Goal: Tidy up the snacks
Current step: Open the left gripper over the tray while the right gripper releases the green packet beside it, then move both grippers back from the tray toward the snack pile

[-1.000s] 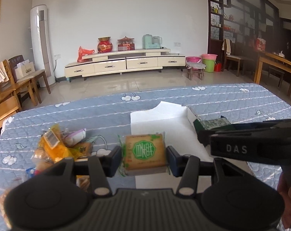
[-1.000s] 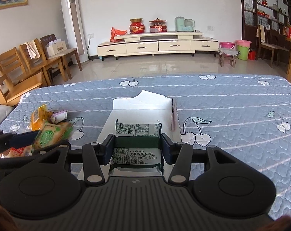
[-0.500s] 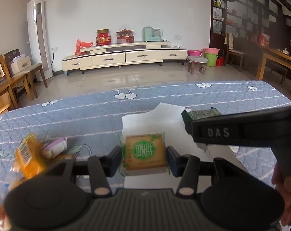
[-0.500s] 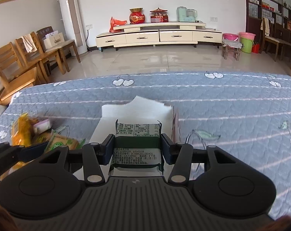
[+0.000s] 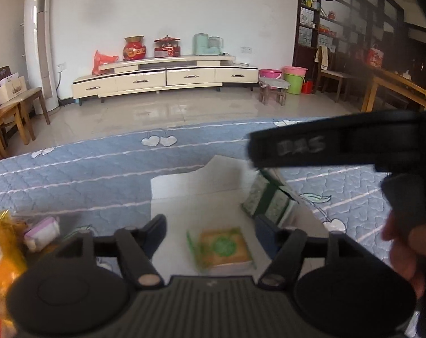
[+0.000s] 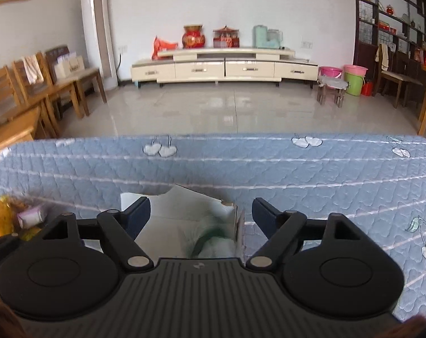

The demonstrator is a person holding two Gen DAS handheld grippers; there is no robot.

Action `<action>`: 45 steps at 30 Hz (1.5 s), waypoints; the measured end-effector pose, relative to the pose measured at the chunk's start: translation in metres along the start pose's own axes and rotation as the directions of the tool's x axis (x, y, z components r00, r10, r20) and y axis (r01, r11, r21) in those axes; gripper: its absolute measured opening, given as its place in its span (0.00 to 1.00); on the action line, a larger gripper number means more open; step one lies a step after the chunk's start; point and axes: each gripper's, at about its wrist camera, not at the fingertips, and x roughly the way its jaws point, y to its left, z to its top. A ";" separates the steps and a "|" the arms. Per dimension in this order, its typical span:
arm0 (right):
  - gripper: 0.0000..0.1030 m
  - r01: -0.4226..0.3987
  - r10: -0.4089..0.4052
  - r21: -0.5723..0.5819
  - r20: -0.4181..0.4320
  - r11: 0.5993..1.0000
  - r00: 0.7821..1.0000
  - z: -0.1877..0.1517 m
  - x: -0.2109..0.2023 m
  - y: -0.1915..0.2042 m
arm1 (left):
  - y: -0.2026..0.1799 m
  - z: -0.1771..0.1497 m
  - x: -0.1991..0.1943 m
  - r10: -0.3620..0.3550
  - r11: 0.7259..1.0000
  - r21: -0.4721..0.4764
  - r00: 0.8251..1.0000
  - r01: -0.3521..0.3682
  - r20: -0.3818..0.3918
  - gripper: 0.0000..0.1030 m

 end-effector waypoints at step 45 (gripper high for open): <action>1.00 0.004 -0.002 -0.065 0.039 0.998 0.999 -0.085 -0.155 0.077 | 0.076 -0.071 -0.149 0.236 0.966 -0.107 0.971 -0.237 -0.023 0.99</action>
